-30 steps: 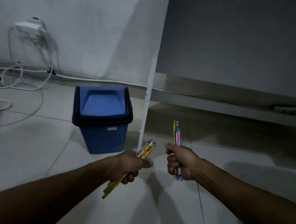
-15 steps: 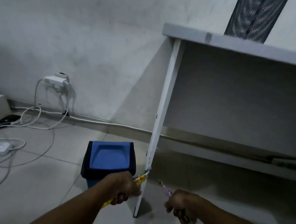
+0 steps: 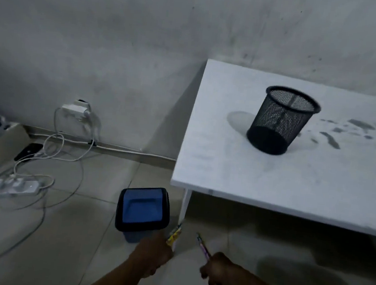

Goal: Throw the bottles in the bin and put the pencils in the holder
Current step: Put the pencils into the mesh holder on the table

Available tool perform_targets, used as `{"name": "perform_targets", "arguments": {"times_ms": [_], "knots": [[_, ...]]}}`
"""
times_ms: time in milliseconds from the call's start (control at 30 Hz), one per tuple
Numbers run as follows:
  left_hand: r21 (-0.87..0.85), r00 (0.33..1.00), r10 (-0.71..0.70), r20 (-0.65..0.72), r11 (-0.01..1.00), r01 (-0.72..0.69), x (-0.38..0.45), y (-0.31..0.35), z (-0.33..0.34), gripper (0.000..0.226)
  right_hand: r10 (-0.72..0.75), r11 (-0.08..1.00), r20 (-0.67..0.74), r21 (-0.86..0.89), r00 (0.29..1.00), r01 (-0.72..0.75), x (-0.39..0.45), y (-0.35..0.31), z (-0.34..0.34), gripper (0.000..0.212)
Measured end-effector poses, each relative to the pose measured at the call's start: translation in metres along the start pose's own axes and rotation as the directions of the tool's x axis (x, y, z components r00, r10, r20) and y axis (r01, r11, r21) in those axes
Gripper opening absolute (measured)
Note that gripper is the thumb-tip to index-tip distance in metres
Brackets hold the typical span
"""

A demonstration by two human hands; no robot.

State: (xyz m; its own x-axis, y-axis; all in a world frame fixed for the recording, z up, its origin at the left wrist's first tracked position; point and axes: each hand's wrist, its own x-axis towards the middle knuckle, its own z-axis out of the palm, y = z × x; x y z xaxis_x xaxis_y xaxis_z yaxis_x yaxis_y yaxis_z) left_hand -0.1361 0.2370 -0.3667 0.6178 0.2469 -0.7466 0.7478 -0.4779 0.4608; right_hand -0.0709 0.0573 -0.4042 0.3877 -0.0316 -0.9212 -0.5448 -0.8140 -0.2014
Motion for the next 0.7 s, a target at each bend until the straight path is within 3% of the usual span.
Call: {"name": "perform_targets", "arguments": {"times_ms": [100, 267, 400, 500, 700], "knots": [[-0.058, 0.998, -0.061, 0.018, 0.996, 0.062, -0.055, 0.012, -0.011, 0.023, -0.078, 0.997, 0.067, 0.024, 0.995, 0.077, -0.066, 0.009, -0.01, 0.016], [-0.116, 1.0, -0.022, -0.02, 0.993, 0.019, -0.154, 0.035, -0.04, 0.028, -0.172, 0.985, 0.026, 0.038, 0.985, 0.171, -0.183, 0.023, -0.031, 0.008], [-0.035, 0.998, 0.014, -0.055, 0.999, -0.016, -0.221, 0.066, -0.07, 0.031, -0.241, 0.97, 0.002, -0.006, 0.97, 0.241, -0.266, 0.03, -0.054, 0.006], [0.036, 0.996, 0.081, -0.043, 0.996, -0.08, -0.261, 0.089, -0.09, 0.039, -0.265, 0.964, 0.029, -0.001, 0.964, 0.265, -0.308, 0.035, -0.068, 0.011], [0.01, 0.985, 0.151, -0.087, 0.988, -0.151, -0.309, 0.14, -0.119, 0.041, -0.35, 0.934, 0.014, 0.082, 0.936, 0.348, -0.365, 0.028, -0.105, 0.019]]}}
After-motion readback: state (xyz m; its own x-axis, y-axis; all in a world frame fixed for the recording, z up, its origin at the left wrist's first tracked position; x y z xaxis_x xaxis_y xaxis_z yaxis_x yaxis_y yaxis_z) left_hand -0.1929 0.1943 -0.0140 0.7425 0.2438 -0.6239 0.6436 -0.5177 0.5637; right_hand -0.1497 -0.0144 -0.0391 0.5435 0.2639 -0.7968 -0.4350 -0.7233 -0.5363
